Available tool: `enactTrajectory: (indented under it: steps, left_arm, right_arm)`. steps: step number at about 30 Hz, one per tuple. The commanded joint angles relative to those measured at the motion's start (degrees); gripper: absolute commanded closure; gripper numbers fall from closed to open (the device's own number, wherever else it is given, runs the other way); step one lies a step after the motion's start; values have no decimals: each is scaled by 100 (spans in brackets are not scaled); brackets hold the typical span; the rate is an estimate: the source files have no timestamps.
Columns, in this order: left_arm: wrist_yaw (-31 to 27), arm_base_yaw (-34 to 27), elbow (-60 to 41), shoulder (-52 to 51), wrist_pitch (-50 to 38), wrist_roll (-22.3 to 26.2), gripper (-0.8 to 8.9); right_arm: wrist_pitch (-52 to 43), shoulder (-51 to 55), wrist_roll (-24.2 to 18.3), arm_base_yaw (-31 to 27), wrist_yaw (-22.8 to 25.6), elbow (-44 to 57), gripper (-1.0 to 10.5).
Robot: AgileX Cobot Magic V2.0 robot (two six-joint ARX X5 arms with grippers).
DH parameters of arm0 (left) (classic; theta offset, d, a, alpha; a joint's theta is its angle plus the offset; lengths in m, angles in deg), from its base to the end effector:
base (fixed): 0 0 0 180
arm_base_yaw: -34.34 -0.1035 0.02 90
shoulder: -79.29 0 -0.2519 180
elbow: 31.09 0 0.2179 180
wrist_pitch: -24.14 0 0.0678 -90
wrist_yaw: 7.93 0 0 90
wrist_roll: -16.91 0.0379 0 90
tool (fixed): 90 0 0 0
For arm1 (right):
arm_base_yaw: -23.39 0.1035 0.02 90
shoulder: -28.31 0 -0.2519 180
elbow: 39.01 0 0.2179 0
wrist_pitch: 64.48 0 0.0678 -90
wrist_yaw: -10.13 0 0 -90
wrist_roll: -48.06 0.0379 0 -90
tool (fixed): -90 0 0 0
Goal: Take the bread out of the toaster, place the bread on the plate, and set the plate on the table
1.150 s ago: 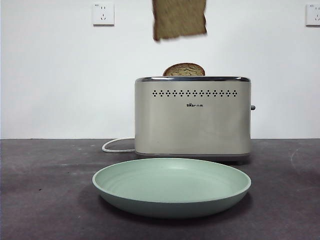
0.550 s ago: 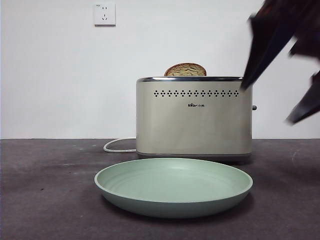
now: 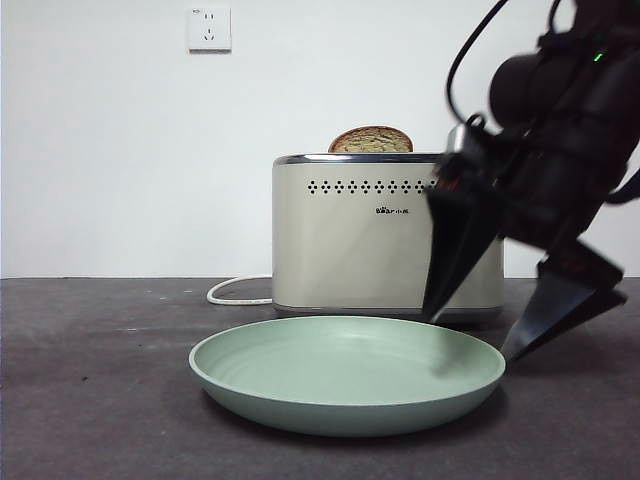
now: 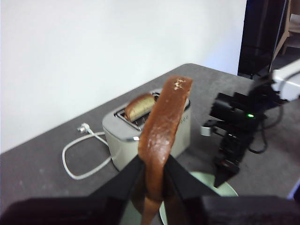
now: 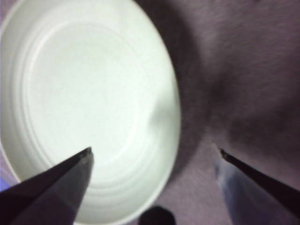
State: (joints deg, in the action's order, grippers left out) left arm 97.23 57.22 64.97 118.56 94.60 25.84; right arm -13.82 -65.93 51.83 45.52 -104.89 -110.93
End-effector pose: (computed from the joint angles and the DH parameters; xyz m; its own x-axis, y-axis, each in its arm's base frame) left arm 0.0383 -0.0269 0.4206 0.7624 -0.6056 -0.2281 0.6358 0.7666 0.0898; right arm 0.2442 0.1166 0.1743 0.0864 0.4917 -0.8665 -0.3968 0.8147 0.4228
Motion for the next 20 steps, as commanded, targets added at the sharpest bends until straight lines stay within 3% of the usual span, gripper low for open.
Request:
enactTrajectory:
  steps: [1,9,16,20]
  left_arm:
    - [-9,-15,-264,-293,157,-74,819]
    - [15,-15,-846,-931,658,-304,819]
    - [61,-15,-861,-957,992,-428,820]
    - [446,-15,-885,-955,994,-627,820]
  right_arm:
    - [-85,-214,101,94,24,-2,545]
    - [-232,-376,157,203,299,-2,969]
    - [-256,-367,175,203,302,-2,964]
    - [-260,-188,179,203,291,-4,964]
